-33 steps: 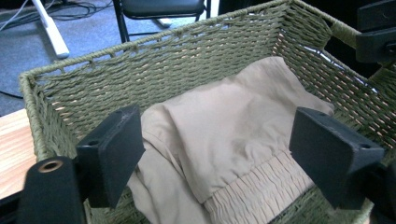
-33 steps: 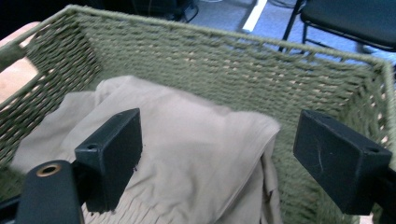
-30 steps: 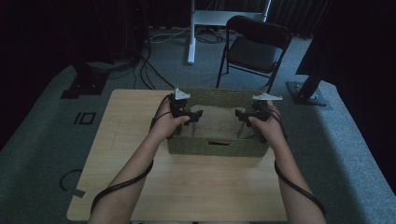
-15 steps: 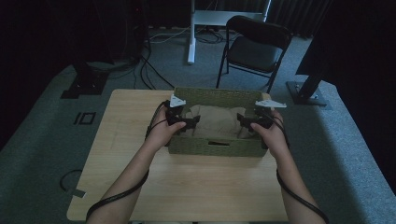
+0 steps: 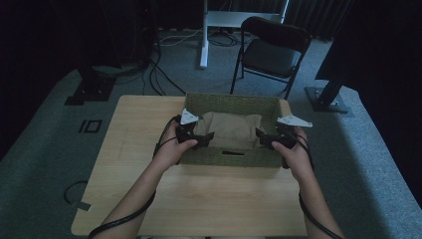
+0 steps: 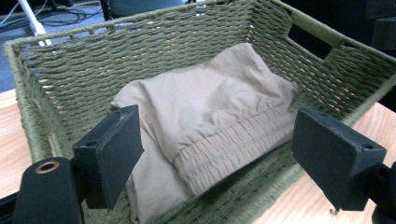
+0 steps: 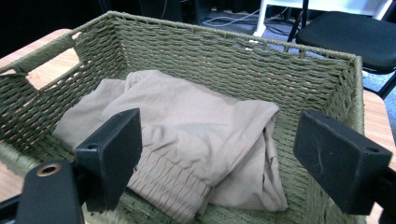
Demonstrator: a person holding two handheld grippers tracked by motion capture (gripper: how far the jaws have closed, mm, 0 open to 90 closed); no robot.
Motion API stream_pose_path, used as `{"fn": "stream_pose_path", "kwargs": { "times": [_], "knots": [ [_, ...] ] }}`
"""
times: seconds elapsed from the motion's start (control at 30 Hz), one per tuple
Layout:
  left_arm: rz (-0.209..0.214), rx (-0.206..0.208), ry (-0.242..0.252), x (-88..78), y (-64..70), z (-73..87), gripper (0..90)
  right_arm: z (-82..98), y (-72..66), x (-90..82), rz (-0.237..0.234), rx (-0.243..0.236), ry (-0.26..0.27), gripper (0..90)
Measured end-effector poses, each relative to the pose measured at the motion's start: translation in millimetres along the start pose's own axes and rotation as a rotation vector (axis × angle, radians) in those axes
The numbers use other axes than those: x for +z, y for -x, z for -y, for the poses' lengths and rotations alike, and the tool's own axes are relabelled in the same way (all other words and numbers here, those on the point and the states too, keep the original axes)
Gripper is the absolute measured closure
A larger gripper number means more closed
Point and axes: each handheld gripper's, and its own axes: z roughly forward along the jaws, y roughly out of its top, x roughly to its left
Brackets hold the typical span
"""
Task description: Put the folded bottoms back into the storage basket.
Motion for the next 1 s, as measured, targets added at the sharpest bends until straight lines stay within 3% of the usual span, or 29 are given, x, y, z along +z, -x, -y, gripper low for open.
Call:
{"fn": "stream_pose_path", "kwargs": {
  "times": [0.37, 0.67, 1.0],
  "knots": [
    [-0.021, 0.025, 0.041, -18.0, 11.8, 12.1, 17.6, 20.2, -2.1, -14.4, 0.006, 0.012, 0.018, 15.1],
    [0.009, 0.024, 0.016, -26.6, 21.2, 31.8, 17.6, 40.6, -4.1, -30.0, 0.014, 0.004, 0.013, 15.0],
    [0.029, 0.024, 0.031, -35.2, 31.8, 51.1, 17.6, 61.4, -6.0, -44.1, 0.023, 0.007, 0.019, 14.5]
  ]
}}
